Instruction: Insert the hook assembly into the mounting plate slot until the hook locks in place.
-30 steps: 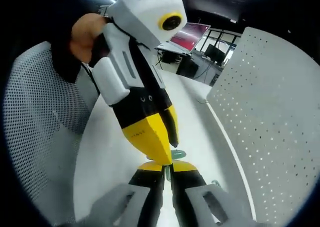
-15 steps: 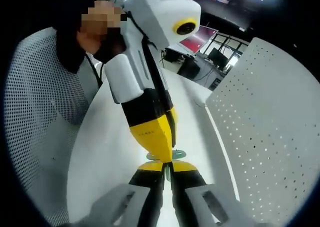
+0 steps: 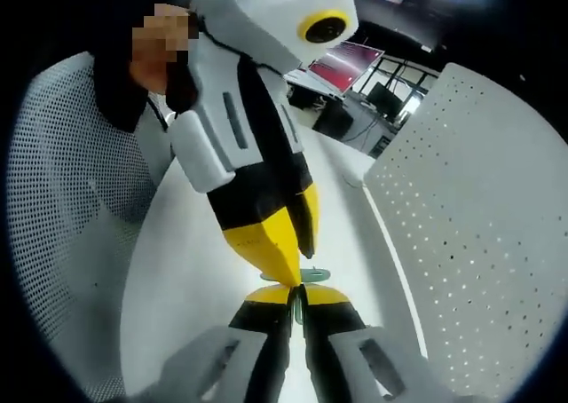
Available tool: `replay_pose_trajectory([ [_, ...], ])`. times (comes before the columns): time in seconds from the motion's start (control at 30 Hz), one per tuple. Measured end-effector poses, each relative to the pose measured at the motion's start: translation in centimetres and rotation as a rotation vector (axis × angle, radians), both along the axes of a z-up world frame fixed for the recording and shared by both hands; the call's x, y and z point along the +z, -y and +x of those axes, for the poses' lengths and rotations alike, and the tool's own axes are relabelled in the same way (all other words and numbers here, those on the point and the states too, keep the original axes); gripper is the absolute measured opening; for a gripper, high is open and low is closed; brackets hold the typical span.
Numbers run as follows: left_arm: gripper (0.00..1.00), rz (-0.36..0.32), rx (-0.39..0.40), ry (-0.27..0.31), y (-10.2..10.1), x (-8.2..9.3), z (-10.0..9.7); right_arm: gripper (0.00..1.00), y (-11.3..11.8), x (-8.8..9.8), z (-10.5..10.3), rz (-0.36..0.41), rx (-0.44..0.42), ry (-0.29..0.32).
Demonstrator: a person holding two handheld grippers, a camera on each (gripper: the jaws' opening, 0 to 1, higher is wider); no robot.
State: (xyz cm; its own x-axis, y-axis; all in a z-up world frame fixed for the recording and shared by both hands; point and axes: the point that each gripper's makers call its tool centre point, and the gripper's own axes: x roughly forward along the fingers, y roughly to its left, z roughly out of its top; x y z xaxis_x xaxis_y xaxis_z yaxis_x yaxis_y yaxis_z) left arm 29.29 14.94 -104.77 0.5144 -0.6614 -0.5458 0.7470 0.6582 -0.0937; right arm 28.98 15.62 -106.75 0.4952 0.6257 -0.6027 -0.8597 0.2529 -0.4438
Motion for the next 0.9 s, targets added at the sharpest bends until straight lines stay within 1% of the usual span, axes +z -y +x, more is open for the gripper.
replay_pose_trajectory([
  [0.1,0.15,0.048,-0.028,0.050,0.22,0.14,-0.15,0.01,0.01,-0.05,0.02,0.005,-0.012,-0.010],
  [0.23,0.09,0.076,-0.042,0.081,0.70,0.30,-0.38,0.01,0.06,0.07,0.34,0.006,-0.038,-0.009],
  [0.4,0.07,0.071,0.011,0.067,0.57,0.43,0.04,0.01,0.10,0.27,0.75,-0.010,-0.055,0.020],
  [0.53,0.06,0.054,0.042,0.039,0.51,0.36,0.10,0.01,0.00,0.13,0.75,-0.047,-0.040,0.054],
  [0.6,0.06,0.035,0.063,0.030,0.41,0.59,0.26,0.01,-0.34,0.17,0.57,-0.053,-0.021,0.069],
  [0.63,0.07,0.040,0.066,0.028,0.37,0.55,0.24,0.01,-0.18,0.18,0.64,-0.069,-0.027,0.079],
  [0.67,0.07,0.040,0.067,0.032,0.37,0.57,0.27,0.01,-0.19,0.29,0.69,-0.082,-0.019,0.094],
  [0.73,0.07,0.046,0.078,0.034,0.26,0.57,0.35,0.01,-0.20,0.36,0.74,-0.077,-0.021,0.093],
  [0.77,0.07,0.070,0.079,0.048,0.11,0.53,0.43,0.01,-0.25,0.46,0.71,-0.072,-0.020,0.094],
  [0.83,0.07,0.096,0.071,0.068,0.10,0.44,0.42,0.01,-0.32,0.59,0.66,-0.074,-0.017,0.100],
  [0.9,0.07,0.089,0.073,0.063,0.12,0.40,0.44,0.01,-0.27,0.51,0.68,-0.082,-0.017,0.103],
])
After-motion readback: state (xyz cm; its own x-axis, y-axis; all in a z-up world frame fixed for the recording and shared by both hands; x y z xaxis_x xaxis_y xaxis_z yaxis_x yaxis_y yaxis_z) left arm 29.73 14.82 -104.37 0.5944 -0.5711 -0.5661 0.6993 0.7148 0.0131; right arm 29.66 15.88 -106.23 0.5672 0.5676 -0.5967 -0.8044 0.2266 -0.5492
